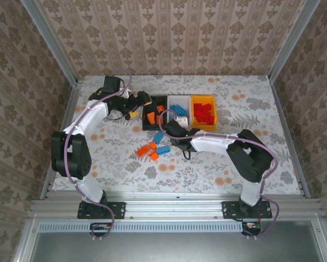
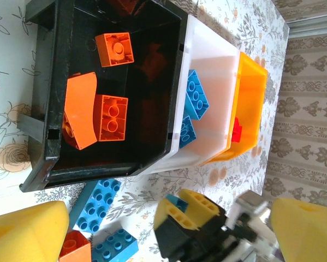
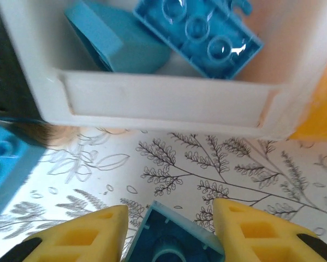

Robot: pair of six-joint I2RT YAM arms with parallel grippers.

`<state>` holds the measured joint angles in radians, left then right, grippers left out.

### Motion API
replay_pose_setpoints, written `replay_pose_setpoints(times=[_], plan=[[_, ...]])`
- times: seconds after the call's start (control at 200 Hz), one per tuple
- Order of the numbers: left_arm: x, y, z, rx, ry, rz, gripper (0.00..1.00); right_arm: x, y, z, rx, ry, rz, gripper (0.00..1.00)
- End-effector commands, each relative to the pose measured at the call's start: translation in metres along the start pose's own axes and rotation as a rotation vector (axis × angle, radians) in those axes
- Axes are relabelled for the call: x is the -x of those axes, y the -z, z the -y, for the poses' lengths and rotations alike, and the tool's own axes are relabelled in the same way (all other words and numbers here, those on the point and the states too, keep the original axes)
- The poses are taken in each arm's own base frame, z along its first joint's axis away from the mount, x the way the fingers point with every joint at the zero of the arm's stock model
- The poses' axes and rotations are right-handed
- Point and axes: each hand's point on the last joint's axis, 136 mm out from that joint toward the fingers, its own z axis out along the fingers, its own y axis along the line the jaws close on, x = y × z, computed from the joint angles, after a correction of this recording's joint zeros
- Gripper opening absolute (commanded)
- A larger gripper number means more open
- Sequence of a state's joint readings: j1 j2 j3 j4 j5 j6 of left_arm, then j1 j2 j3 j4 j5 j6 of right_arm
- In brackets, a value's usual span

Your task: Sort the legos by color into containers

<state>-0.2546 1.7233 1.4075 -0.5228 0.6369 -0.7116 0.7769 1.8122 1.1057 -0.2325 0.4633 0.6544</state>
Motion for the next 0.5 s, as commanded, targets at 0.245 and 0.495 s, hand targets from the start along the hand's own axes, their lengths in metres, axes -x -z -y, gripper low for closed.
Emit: replay_pose_setpoints(times=[0.245, 0.495], plan=[[0.021, 0.027, -0.006, -0.014, 0.019, 0.061, 0.97, 0.077, 0.048, 0.01, 0.049, 0.033, 0.149, 0.3], [0.045, 0.041, -0.039, 0.003, 0.108, 0.116, 0.97, 0.117, 0.0, 0.009, 0.08, 0.025, 0.063, 0.3]])
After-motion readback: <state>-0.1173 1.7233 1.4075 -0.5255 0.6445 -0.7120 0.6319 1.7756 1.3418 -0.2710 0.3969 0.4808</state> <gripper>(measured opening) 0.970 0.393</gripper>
